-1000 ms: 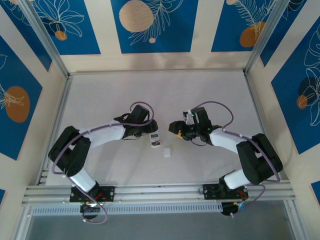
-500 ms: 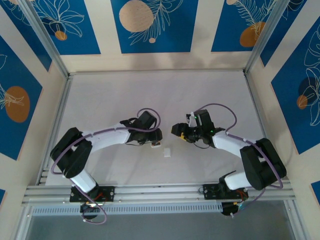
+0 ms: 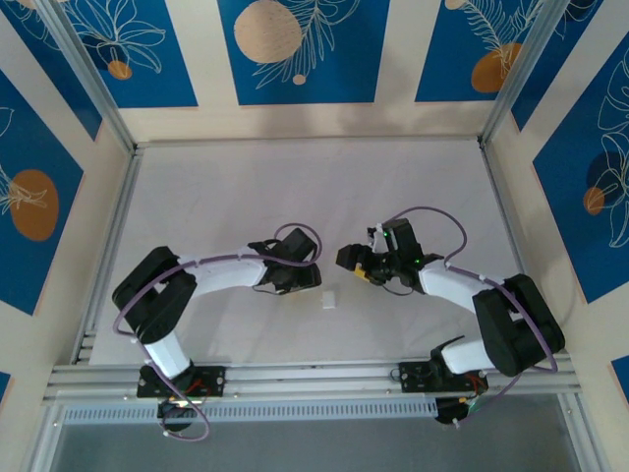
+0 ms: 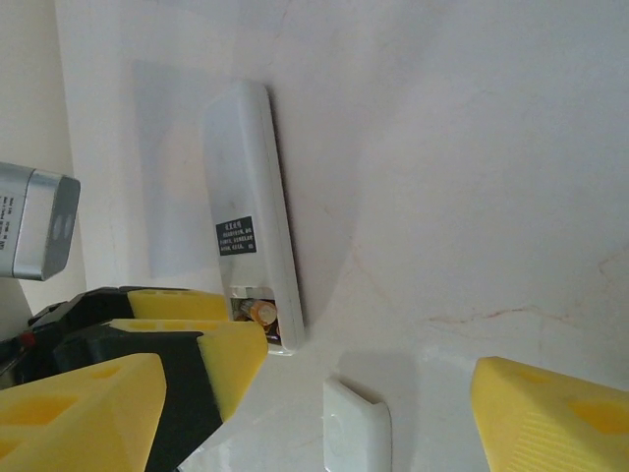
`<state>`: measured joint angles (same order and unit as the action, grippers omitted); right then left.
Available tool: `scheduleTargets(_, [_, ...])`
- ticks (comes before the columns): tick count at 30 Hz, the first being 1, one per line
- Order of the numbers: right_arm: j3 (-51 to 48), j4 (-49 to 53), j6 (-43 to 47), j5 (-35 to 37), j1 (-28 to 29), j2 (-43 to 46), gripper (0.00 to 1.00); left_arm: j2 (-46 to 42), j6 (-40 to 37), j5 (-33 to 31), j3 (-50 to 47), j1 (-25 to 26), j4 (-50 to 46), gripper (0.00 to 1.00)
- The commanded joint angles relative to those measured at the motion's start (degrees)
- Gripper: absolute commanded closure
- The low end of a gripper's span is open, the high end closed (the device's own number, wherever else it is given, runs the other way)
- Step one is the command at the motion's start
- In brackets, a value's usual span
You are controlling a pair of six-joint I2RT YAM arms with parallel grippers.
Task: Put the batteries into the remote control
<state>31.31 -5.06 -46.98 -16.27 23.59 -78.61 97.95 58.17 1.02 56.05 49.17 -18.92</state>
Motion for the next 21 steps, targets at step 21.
scheduleTargets(21, [-1.64, -0.44, 0.15, 0.98, 0.61, 0.77, 0.01, 0.98, 2.47, -0.93, 2.31, 0.14, 0.54, 0.36])
